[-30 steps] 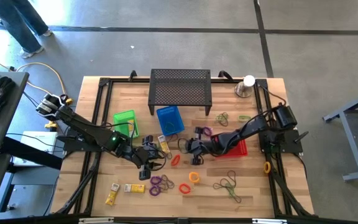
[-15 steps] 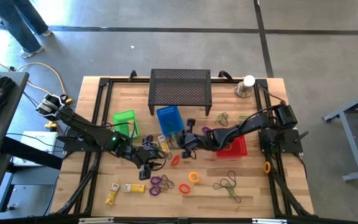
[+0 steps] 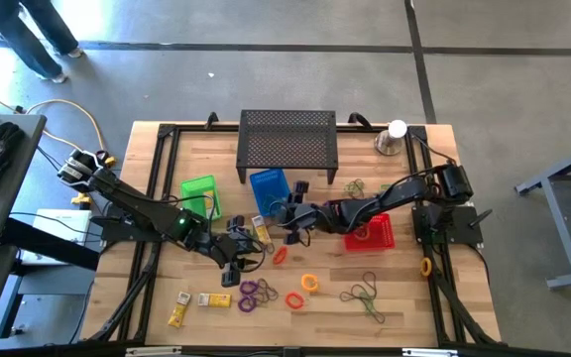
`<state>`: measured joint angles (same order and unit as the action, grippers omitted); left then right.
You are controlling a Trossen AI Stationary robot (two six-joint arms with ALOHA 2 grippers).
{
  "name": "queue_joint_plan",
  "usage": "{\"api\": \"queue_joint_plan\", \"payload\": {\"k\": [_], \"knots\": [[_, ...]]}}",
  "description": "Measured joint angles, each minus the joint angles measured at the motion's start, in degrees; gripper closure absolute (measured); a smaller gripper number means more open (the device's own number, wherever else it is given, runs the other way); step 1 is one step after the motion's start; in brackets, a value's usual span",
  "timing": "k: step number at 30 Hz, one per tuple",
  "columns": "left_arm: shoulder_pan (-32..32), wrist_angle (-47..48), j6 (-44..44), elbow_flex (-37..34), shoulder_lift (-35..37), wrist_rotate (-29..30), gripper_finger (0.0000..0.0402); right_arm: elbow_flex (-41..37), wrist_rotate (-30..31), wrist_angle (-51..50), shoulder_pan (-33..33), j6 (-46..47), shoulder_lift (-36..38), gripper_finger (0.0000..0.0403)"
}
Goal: Pick & Place Office Desk Supplies
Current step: Put the green rubber band into the blue basket
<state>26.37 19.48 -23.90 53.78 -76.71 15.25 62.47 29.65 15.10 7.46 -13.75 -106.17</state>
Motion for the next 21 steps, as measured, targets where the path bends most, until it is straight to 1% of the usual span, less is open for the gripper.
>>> {"api": "queue_joint_plan", "payload": {"k": [4,8,12,16,21], "knots": [[0.0,0.01,-0.11,-0.66,0.0,-0.02,0.0258,0.01,0.0,-1.48,0.0,1.13,0.0,0.0196],[0.0,-0.01,-0.12,-0.85,-0.02,-0.02,0.0258,0.01,0.06,-5.54,0.76,6.61,0.0,0.0183],[0.0,-0.03,-0.12,-0.85,-0.02,-0.02,0.0258,0.01,-0.22,-12.88,1.93,15.39,0.0,0.019],[0.0,-0.03,-0.13,-0.85,-0.02,-0.04,0.0258,0.01,-4.93,-19.7,2.29,26.21,0.0,0.0205],[0.0,-0.39,-0.13,-0.85,-0.02,-0.04,0.0258,-0.07,-6.25,-20.86,1.64,32.08,0.0,0.0222]]}}
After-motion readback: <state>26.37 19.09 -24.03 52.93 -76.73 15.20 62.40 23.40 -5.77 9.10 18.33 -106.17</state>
